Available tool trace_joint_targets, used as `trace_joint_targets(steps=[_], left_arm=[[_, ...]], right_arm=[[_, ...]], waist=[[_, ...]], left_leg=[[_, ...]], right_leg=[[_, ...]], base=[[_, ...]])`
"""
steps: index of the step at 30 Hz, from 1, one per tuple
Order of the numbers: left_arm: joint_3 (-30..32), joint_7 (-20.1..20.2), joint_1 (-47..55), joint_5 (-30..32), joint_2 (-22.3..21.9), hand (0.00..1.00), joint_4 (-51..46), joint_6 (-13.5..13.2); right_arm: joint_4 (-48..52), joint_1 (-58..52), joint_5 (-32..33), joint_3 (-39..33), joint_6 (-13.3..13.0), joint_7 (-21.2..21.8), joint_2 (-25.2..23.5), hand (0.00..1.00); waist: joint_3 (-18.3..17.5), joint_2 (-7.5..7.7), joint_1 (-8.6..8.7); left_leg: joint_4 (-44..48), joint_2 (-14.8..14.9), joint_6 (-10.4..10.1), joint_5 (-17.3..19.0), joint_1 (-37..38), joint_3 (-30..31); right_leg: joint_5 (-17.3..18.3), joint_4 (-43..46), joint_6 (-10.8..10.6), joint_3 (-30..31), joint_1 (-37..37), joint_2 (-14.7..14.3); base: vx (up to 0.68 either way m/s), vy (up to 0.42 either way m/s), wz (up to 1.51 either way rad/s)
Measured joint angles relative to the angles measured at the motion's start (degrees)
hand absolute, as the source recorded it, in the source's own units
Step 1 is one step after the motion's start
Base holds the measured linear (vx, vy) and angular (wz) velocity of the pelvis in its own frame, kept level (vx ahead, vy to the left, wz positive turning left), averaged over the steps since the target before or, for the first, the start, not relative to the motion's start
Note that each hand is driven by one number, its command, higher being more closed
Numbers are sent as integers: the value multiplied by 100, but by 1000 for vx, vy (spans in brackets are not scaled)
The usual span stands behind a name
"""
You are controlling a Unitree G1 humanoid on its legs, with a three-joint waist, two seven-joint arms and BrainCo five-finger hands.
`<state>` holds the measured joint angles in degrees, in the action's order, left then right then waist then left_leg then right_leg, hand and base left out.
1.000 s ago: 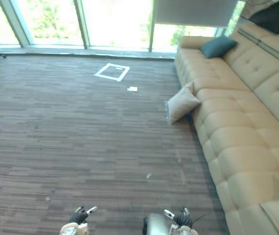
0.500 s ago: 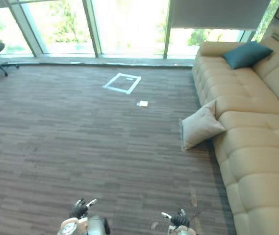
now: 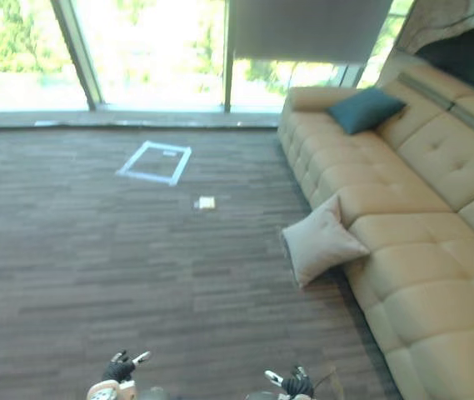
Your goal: Pick up cushions and gather them together orderly.
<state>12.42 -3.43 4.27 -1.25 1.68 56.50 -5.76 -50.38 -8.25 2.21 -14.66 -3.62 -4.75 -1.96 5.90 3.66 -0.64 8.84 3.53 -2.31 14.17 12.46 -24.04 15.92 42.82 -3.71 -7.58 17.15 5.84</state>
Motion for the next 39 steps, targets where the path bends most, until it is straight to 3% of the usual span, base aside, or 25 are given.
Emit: trace_joint_targets(steps=[1, 3, 4, 5, 6, 8, 10, 12, 13, 15, 16, 18, 19, 21, 23, 25, 26, 28, 29, 31, 35, 37, 38, 39], left_arm=[[-3, 4, -35, 1, -38, 0, 52, 14], [-25, 13, -37, 2, -79, 0, 56, 14], [-58, 28, -32, 11, -103, 0, 121, 16], [-43, 31, -39, 14, -139, 0, 150, 19], [25, 35, -47, 78, -266, 0, 135, 20], [157, 32, -89, 129, -389, 0, 75, 19], [450, 28, -24, 125, -518, 0, -123, 19], [450, 21, -12, 123, -481, 0, -193, 18], [415, 22, 4, 119, -433, 0, -287, -3], [396, 27, 70, 114, -408, 0, -410, -17], [394, 24, 117, 111, -419, 0, -497, -28], [389, 24, 113, 109, -420, 0, -518, -46], [385, 20, 104, 106, -420, 0, -507, -107], [324, 12, 103, 102, -405, 0, -502, -136], [303, 12, 117, 99, -349, 0, -444, -135], [319, -4, 97, 100, -169, 0, -298, -130], [318, -8, 84, 101, -115, 0, -276, -129], [320, -35, 19, 99, -84, 0, -125, -114], [319, -36, -15, 97, -85, 0, -45, -103], [245, -33, -90, 94, -92, 0, 163, -89], [98, -19, -187, 91, -105, 0, 285, -57], [-67, -14, -292, 94, -86, 0, 432, -12], [-112, -6, -304, 95, -78, 0, 497, -6], [-98, -3, -304, 97, -60, 0, 499, -8]], right_arm=[[-14, 55, -1, -42, 3, 0, 0, 0], [-31, 90, 1, -73, 9, 0, 1, 0], [-19, 96, 9, -87, -2, 0, 5, 0], [-11, 111, 12, -92, -8, 3, 27, 0], [-13, 146, -11, -75, -1, 14, 127, 0], [12, 157, -8, -50, 12, 23, 202, 0], [-12, 224, 5, -22, 53, -1, 349, 0], [-26, 225, 18, 26, 95, -18, 336, 0], [-22, 215, 21, 176, 100, -25, 300, 0], [-22, 174, 29, 257, 102, -24, 277, 0], [-18, 180, 30, 245, 102, -30, 262, 0], [-17, 169, 27, 225, 104, -36, 243, 0], [-16, 149, 26, 204, 104, -39, 230, 0], [-20, 80, 21, 210, 105, -42, 226, 0], [-39, -43, 16, 253, 124, -44, 204, 0], [-23, -153, 7, 368, 131, -28, 29, 0], [-15, -140, 6, 390, 134, -18, -29, 0], [-13, -97, 2, 370, 123, 5, -6, 0], [-14, -73, 3, 368, 113, 6, 20, 0], [-17, -12, 3, 370, 67, 1, 86, 0], [-120, 115, 1, 347, 54, 2, 157, 0], [-277, 270, 1, 337, 43, 2, 275, 0], [-285, 264, 1, 338, 37, 1, 303, 0], [-295, 204, 2, 331, 32, -1, 294, 0]], waist=[[3, -9, 48], [9, -14, 91], [10, -46, 177], [20, -119, 203], [-1, -299, 213], [79, -451, 195], [247, -700, 116], [296, -660, 83], [342, -547, 54], [320, -482, 14], [320, -484, -4], [318, -470, -39], [303, -461, -61], [268, -447, -115], [61, -432, -167], [-157, -89, -190], [-175, 16, -190], [-154, 4, -195], [-135, -34, -199], [-95, -116, -205], [-85, -148, -157], [6, -272, -125], [24, -297, -116], [33, -224, -108]], left_leg=[[-248, -53, -92, 50, 280, -53], [-420, -135, -241, 140, 543, -66], [-424, -169, -353, 206, 769, 30], [-373, -126, -353, 206, 847, 109], [54, 103, -406, 175, 828, 183], [1642, 440, -520, 26, 297, 369], [4631, 1010, -432, -1031, -946, 820], [5262, 1077, -359, -791, -1325, 900], [5316, 1052, -301, -587, -1640, 874], [4818, 1035, -216, -290, -2053, 792], [4058, 960, -129, -71, -2327, 763], [2898, 728, -196, -16, -2523, 947], [2025, 499, -291, -91, -2655, 1365], [1278, 371, -298, -277, -2707, 1708], [1282, 359, -214, -817, -2679, 1768], [1405, 316, -119, -602, -2492, 1170], [1394, 301, -15, -452, -2286, 899], [1109, 276, 148, -282, -1613, 547], [981, 280, 150, -263, -1408, 501], [511, 287, 153, -262, -794, 208], [-154, 259, 146, -265, -247, -258], [-285, 260, 143, -267, -129, -341], [-281, 223, 133, -273, -74, -366], [-275, 103, 106, -285, 33, -358]], right_leg=[[-241, -876, 151, -398, 143, -67], [-701, -1827, 377, -626, 224, -215], [-1335, -2050, 840, -578, 166, -292], [-1405, -1956, 1039, -584, 136, -324], [-1134, -1804, 1075, -681, 6, -387], [-875, -1815, 1074, -711, -294, -519], [-629, -2214, 1182, -278, -1011, -883], [-529, -2438, 1228, 16, -1464, -961], [-447, -2691, 1231, 319, -1890, -962], [-363, -2913, 1179, 729, -2255, -963], [-270, -2998, 1110, 1119, -2475, -945], [-118, -3043, 1004, 1572, -2652, -866], [42, -3056, 918, 1927, -2748, -784], [281, -3042, 777, 2353, -2862, -711], [573, -2850, 540, 2785, -2950, -607], [503, -2273, 368, 2881, -2685, -390], [356, -1791, 96, 2827, -2458, -314], [146, -502, -445, 2285, -1825, -201], [179, -244, -424, 2021, -1686, -176], [343, -7, -160, 1176, -1366, -60], [356, -941, 5, -324, -755, 17], [55, -1416, 236, -614, -466, -54], [-263, -1731, 348, -643, -439, -81], [-777, -2006, 642, -580, -462, -27]], base=[[555, 110, -13], [609, 56, 2], [653, 10, 26], [839, -70, 31], [696, -111, 15], [578, -150, -2], [586, -102, -85], [528, 8, -106], [587, 20, -107], [504, 69, -123], [505, 167, -163], [476, 219, -140], [409, 242, -119], [551, 384, -141], [621, 460, -132], [588, 434, -116], [502, 386, -117], [471, 376, -125], [320, 256, -110], [208, 187, -80], [200, 98, -45], [253, -39, -27], [234, -98, -15], [269, -135, -14]])
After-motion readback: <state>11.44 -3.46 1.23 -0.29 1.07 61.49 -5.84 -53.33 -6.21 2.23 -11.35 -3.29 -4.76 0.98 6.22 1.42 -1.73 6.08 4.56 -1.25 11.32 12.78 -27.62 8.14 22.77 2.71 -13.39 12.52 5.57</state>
